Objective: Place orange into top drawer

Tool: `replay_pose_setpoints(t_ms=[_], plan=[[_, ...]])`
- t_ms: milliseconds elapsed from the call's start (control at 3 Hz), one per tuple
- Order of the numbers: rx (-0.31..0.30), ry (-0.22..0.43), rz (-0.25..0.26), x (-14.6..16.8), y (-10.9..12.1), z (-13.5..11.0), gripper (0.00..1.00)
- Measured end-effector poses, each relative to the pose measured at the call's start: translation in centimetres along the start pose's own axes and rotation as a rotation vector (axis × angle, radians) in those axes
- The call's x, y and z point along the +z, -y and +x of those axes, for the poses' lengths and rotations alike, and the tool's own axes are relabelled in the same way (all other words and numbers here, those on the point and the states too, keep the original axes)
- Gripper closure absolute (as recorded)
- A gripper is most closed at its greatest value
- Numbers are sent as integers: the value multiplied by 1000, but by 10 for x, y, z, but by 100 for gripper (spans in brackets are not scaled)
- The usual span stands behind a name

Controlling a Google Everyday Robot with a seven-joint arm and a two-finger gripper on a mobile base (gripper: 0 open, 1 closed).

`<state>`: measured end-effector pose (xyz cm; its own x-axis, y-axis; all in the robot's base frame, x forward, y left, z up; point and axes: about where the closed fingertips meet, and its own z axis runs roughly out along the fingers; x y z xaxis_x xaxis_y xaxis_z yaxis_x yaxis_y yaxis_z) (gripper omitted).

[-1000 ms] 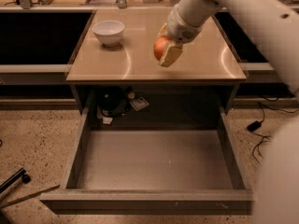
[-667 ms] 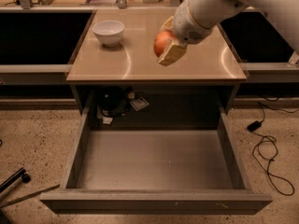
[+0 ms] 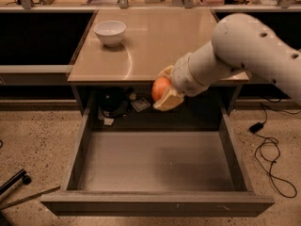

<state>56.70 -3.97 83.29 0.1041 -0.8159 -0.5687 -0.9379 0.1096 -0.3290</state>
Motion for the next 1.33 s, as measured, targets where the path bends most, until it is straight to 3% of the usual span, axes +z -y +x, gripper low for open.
replay_pose_setpoints(t_ms=[333, 667, 1000, 1333], plan=[[1, -22, -46, 13, -21, 9, 100], [2, -21, -45, 13, -20, 9, 100], [49, 1, -38, 23, -35, 19, 100], [158, 39, -20, 50, -61, 50, 100]])
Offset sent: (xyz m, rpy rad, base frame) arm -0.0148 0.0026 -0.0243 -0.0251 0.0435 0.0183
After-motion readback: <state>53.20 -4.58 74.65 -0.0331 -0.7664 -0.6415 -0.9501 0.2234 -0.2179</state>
